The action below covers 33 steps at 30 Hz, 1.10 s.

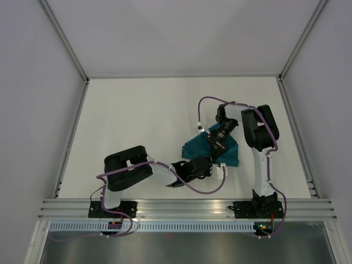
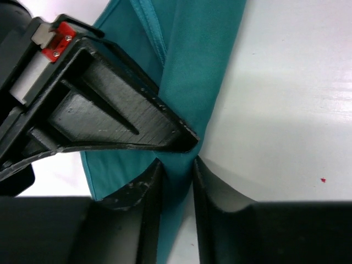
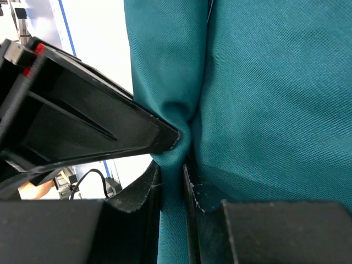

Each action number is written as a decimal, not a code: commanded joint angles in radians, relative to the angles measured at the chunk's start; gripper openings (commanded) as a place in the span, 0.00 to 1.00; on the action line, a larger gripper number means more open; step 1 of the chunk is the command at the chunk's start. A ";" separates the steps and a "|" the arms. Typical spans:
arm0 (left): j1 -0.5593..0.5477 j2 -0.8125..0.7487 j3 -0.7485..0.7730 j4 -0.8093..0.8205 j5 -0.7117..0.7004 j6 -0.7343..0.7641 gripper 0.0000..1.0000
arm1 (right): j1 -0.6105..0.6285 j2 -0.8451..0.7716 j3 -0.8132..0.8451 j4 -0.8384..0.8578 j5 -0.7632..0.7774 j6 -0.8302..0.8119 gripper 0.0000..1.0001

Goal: Fold the napkin, place the utensils inside, and roll it up
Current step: Roll the napkin with the utensil

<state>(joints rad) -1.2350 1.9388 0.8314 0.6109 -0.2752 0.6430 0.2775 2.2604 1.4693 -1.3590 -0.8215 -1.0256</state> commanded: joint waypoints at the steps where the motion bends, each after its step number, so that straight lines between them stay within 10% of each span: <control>1: 0.011 0.052 0.043 -0.192 0.074 -0.071 0.30 | -0.004 0.051 0.000 0.158 0.148 -0.073 0.20; 10: 0.031 0.060 0.109 -0.355 0.160 -0.114 0.02 | -0.004 0.042 -0.004 0.173 0.150 -0.045 0.28; 15: 0.051 0.054 0.127 -0.415 0.231 -0.132 0.02 | -0.009 -0.007 -0.026 0.208 0.148 -0.011 0.48; 33: 0.123 0.049 0.178 -0.525 0.410 -0.198 0.02 | -0.202 -0.251 0.074 0.241 -0.068 0.165 0.57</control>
<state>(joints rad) -1.1271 1.9465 1.0119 0.2920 0.0273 0.5343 0.1257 2.0903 1.4944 -1.1717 -0.7876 -0.9092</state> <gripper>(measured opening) 0.185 0.568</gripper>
